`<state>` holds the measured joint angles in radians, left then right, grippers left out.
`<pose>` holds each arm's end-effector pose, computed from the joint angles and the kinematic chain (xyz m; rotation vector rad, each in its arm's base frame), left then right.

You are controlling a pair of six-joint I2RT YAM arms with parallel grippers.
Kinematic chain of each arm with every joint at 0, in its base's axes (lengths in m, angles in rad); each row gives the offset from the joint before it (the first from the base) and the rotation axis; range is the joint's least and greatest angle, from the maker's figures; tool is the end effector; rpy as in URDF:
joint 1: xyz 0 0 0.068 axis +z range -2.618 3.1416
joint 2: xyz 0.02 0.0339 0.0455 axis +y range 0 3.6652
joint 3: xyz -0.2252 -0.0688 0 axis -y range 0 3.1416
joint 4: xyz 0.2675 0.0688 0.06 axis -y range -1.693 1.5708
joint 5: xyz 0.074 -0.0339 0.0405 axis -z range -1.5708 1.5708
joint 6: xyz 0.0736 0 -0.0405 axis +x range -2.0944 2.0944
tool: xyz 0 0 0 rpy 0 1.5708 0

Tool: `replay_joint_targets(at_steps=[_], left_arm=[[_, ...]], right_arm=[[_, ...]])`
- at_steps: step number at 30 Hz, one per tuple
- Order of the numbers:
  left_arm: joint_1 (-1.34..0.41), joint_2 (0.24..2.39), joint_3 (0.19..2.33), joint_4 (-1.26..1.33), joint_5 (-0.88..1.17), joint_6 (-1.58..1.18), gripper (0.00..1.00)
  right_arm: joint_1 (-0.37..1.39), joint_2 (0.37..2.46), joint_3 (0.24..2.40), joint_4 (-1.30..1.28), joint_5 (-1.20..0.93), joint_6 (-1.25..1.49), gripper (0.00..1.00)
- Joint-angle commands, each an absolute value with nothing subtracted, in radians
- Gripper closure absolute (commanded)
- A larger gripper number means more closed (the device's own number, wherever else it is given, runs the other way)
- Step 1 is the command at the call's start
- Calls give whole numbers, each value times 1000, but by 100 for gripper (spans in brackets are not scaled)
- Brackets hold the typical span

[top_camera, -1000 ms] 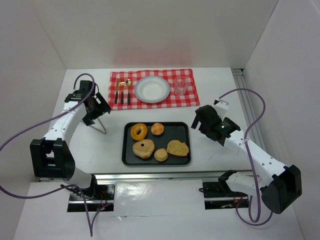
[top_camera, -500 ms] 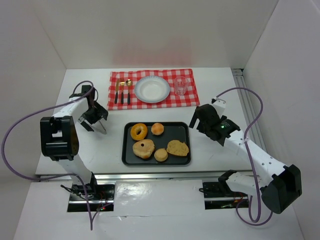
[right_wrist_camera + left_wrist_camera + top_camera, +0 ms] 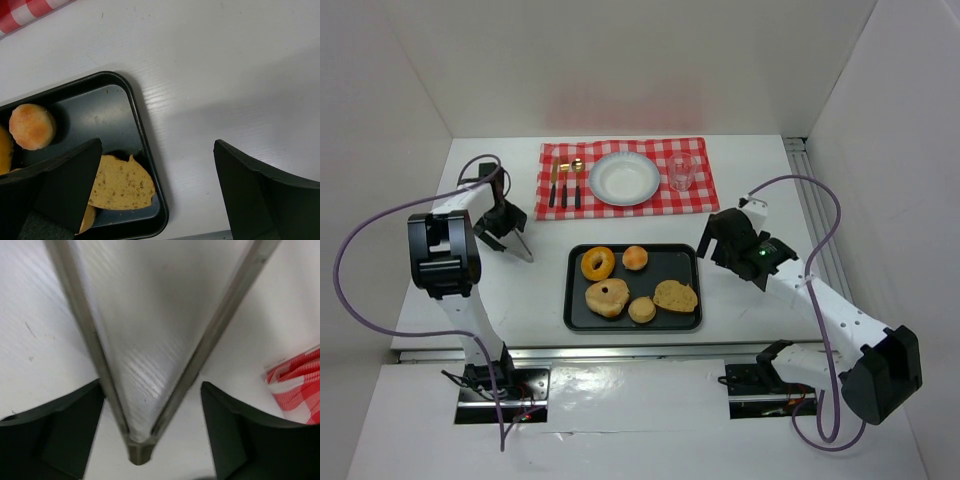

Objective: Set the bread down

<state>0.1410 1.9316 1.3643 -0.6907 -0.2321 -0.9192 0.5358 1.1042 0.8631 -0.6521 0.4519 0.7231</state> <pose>0.3958 0.0733 0.0925 -1.4407 2.3578 0.1327 0.2578 0.1157 0.1998 0.4076 2.3123 0.0506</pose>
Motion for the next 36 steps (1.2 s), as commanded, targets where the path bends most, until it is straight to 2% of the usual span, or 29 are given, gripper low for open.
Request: replay_joint_targets(at_steps=[1,4,5,8,10,14,16,20,23,26,27,30,36], left_arm=[[158,1965,1411,-675,-258,-911,16],[178,1977,1411,-627,-183,-841,27],[178,1965,1399,-614,-183,-841,38],[178,1912,1356,-592,-160,-805,53],[178,1844,1333,-592,-160,-793,66],[178,1712,1295,-592,-120,-724,75],[167,1625,1275,-592,-85,-662,84],[111,1504,1262,-641,-74,-545,84],[22,1408,1262,-693,16,-421,79],[-37,1329,1262,-751,90,-350,68],[-78,1309,1262,-764,91,-350,60],[-151,1240,1239,-814,91,-336,52],[-224,1146,1227,-860,83,-345,50]], right_arm=[[531,1108,862,-607,456,712,0],[531,1108,862,-598,445,712,0],[531,1123,871,-575,430,700,0],[531,1190,906,-528,381,647,0],[531,1242,946,-528,380,635,0],[531,1328,1003,-506,353,626,0],[531,1328,1003,-491,353,626,0],[531,1309,994,-469,342,626,0],[520,1289,983,-479,342,626,0],[500,1266,974,-488,353,617,0],[491,1255,974,-497,353,617,0],[482,1233,974,-497,362,617,0],[472,1223,974,-506,362,607,0]])
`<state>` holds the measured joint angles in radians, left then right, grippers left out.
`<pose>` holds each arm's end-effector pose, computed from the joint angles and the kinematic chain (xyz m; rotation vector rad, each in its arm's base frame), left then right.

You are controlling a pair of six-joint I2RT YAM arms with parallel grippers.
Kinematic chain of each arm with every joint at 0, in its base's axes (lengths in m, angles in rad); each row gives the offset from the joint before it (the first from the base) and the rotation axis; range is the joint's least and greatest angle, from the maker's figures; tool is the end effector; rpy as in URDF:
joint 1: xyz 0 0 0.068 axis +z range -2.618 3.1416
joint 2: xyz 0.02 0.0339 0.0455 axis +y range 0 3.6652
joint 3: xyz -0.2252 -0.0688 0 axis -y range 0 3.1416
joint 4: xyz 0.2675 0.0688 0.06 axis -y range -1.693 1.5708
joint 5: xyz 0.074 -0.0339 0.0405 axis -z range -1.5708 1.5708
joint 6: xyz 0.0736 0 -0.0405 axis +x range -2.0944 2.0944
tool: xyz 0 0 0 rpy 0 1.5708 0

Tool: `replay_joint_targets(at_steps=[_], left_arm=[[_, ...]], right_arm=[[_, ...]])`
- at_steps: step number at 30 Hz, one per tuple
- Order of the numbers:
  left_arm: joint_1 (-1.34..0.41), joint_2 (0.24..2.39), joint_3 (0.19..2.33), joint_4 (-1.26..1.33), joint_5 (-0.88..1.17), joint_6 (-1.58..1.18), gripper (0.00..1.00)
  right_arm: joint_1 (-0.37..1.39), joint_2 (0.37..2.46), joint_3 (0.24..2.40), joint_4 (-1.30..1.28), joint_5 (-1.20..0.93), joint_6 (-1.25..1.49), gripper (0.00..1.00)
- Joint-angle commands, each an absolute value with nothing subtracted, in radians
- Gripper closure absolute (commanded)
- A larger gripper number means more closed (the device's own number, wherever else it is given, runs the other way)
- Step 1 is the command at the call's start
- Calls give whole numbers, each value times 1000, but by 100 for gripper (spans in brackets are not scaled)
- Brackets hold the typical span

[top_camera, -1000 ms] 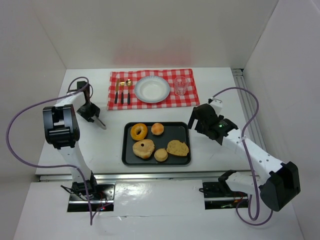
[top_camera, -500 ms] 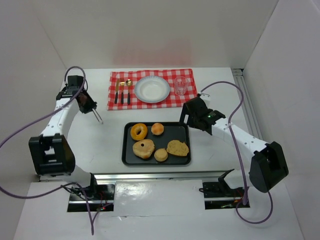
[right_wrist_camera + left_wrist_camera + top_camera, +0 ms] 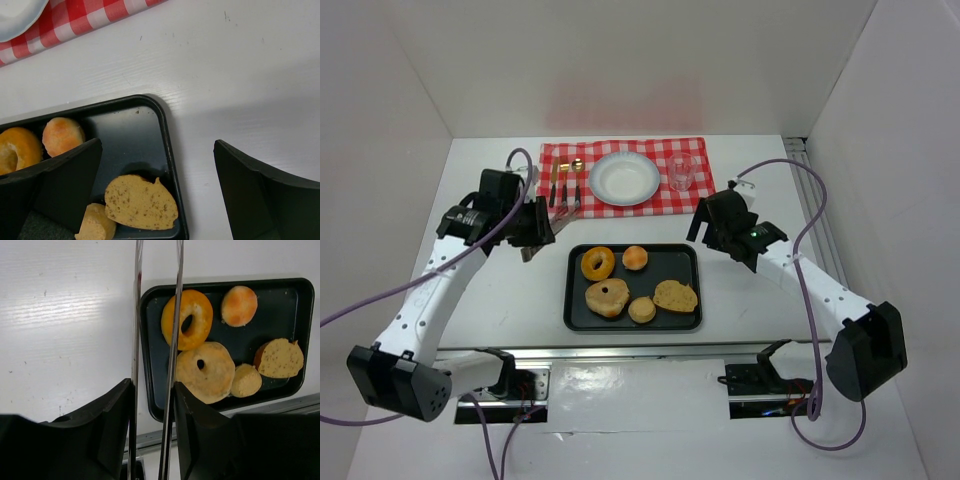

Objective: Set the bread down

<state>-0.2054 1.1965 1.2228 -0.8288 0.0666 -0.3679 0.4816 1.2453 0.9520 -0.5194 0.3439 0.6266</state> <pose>0.2985 -0.0672 0.2841 -0.1625 2.3942 -0.3509 0.2950 0.1262 0.2029 0.3284 2.3046 0.1438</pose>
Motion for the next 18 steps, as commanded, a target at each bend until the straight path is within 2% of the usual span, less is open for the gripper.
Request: replay_joint_targets(at_steps=[1,5,7,18], left_arm=[[-224,1146,1227,-861,83,-345,50],[-267,1124,1246,-916,113,-336,50],[-322,1100,1232,-929,104,-354,43],[-569,1091,1173,-999,5,-517,42]], right_arm=[[472,1223,974,-506,362,607,0],[472,1223,983,-515,362,607,0],[472,1213,983,-515,362,607,0],[472,1213,983,-534,362,617,0]])
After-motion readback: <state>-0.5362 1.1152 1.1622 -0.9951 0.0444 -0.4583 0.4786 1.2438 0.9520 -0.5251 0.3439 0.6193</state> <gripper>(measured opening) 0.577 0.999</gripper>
